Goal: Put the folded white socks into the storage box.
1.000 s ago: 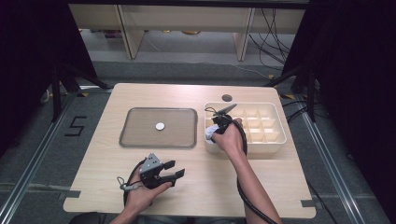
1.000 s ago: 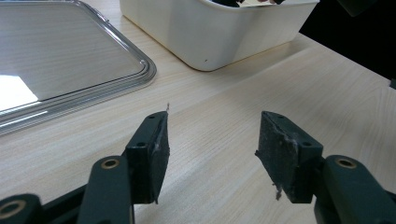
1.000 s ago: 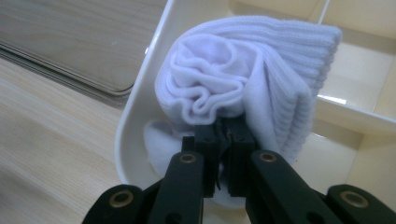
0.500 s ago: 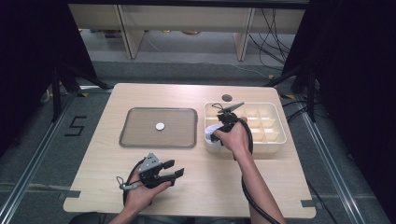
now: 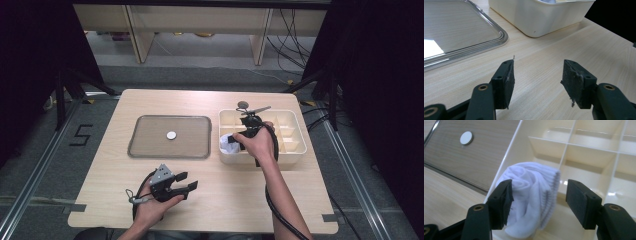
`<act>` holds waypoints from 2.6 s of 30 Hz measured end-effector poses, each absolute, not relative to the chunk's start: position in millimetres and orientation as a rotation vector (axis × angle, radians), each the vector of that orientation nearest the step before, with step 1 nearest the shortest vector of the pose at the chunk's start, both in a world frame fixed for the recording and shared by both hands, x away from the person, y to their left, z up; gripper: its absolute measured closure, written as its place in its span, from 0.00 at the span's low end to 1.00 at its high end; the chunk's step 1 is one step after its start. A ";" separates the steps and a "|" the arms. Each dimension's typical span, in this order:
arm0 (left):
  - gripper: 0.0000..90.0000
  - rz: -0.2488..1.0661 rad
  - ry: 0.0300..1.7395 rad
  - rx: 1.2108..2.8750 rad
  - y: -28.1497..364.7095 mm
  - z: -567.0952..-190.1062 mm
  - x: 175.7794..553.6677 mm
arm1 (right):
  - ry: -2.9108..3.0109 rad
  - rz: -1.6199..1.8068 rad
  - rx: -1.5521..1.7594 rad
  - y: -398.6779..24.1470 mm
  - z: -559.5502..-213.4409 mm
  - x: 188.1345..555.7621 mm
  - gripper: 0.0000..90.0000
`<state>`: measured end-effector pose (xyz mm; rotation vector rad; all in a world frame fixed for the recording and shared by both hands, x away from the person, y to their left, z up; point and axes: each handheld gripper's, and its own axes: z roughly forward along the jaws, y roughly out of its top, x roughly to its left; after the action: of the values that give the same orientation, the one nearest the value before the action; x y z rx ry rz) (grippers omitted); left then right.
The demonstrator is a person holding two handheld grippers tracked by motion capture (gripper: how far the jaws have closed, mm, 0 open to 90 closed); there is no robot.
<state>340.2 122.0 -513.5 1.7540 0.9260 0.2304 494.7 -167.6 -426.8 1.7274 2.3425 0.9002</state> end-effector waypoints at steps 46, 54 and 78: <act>0.47 0.231 0.905 1.770 119.7 -514.3 340.7 | 2.343 0.646 1.732 -138.6 -438.7 485.4 0.88; 0.47 0.242 0.916 1.780 119.9 -513.1 339.6 | 2.339 0.656 1.739 -138.7 -442.2 484.2 0.89; 0.47 0.237 0.916 1.780 120.1 -514.1 340.1 | 2.347 0.614 1.744 -134.1 -444.0 483.5 0.89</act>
<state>340.1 120.1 -514.1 1.7796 0.9157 0.2373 483.5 -134.1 -444.0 1.7437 2.3474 0.6140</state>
